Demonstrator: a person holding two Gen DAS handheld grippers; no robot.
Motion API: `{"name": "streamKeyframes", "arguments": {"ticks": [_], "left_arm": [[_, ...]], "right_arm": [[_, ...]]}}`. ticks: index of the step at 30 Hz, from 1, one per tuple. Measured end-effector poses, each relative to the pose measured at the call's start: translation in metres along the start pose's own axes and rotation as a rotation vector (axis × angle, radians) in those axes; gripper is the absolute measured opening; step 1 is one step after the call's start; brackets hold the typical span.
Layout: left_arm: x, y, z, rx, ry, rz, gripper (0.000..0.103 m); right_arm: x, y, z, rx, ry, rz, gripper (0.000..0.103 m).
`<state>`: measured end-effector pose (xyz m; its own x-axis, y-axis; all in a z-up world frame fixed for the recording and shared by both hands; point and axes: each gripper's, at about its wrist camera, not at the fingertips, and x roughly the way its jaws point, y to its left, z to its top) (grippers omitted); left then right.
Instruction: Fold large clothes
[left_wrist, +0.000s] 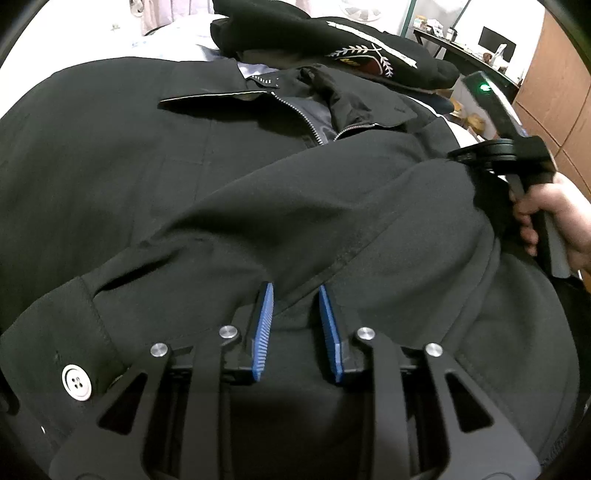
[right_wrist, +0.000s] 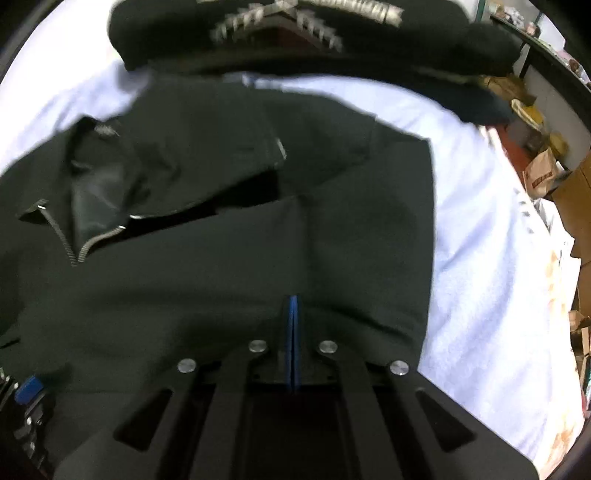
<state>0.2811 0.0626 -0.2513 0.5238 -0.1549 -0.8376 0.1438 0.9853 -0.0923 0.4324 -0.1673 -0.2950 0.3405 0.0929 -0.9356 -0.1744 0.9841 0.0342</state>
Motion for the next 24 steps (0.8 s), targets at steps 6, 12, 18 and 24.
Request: {"name": "streamKeyframes", "arguments": {"ticks": [6, 12, 18, 24], "left_arm": [[-0.002, -0.001, -0.001, 0.001, -0.001, 0.005, 0.028], [0.001, -0.004, -0.003, 0.012, -0.002, 0.025, 0.028], [0.009, -0.011, -0.006, 0.043, -0.006, 0.089, 0.028], [-0.011, -0.014, -0.009, 0.035, -0.043, 0.153, 0.028]], "right_arm": [[-0.056, 0.002, -0.028, 0.004, -0.044, 0.058, 0.001], [-0.099, 0.002, -0.098, 0.062, -0.089, 0.124, 0.006], [-0.064, 0.01, -0.104, 0.154, -0.004, 0.112, 0.003], [-0.124, 0.025, -0.141, 0.046, -0.078, 0.199, 0.01]]}}
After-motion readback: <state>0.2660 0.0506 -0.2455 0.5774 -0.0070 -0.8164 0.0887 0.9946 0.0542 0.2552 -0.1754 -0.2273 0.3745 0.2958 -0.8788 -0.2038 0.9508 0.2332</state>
